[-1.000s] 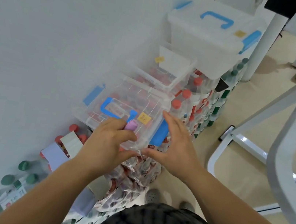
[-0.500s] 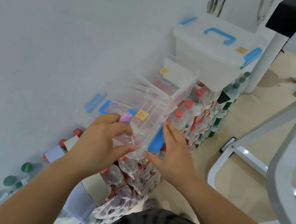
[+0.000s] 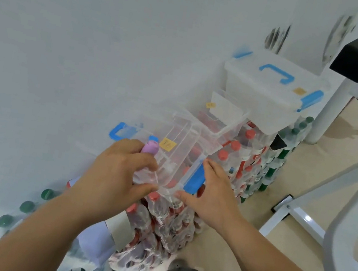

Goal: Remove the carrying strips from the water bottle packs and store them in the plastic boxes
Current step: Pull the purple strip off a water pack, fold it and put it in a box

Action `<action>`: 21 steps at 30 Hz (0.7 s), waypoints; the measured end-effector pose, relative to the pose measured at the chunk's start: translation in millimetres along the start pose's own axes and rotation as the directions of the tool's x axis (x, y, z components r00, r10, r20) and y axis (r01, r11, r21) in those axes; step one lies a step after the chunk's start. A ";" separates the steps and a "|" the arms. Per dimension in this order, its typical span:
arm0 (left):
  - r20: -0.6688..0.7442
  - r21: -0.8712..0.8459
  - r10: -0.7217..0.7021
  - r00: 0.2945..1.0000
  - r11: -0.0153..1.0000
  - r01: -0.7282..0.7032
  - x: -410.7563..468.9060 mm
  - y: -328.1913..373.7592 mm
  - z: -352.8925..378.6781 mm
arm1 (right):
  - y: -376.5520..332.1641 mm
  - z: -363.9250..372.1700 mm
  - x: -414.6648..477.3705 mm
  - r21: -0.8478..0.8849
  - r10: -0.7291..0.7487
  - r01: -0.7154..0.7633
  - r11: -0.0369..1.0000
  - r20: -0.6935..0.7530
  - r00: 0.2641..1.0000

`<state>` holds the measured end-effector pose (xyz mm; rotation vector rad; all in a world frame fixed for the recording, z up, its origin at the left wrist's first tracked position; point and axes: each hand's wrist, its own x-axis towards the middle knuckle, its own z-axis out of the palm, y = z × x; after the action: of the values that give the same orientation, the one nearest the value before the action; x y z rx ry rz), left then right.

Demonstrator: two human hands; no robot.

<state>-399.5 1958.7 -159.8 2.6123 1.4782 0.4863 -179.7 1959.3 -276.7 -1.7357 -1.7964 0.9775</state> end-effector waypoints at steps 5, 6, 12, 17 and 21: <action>-0.051 0.031 -0.161 0.986 0.986 0.162 -36.6 5.6 -5.6 | -18.2 -7.9 -6.9 -0.018 -0.135 0.134 0.991 -0.106 0.985; -0.049 0.039 -0.202 0.978 0.978 0.204 -45.3 6.6 -5.0 | -26.0 -7.4 -8.9 -0.003 -0.193 0.194 0.981 -0.125 0.973; -0.045 0.060 -0.416 0.908 0.906 0.418 -97.9 4.8 11.5 | -75.2 25.3 -20.1 0.134 -0.422 0.409 0.903 0.089 0.902; -0.038 0.059 -0.587 0.809 0.807 0.588 -132.1 -20.9 30.8 | -85.6 79.5 -11.7 0.121 -0.414 0.400 0.909 0.396 0.820; -0.041 0.027 -0.642 0.765 0.765 0.644 -146.3 -41.7 42.8 | -91.2 108.7 1.0 0.093 -0.351 0.360 0.928 0.534 0.769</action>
<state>-489.6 1859.3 -243.2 1.9114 2.2565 0.4070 -320.9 1945.3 -278.5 -1.1012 -2.3735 1.3770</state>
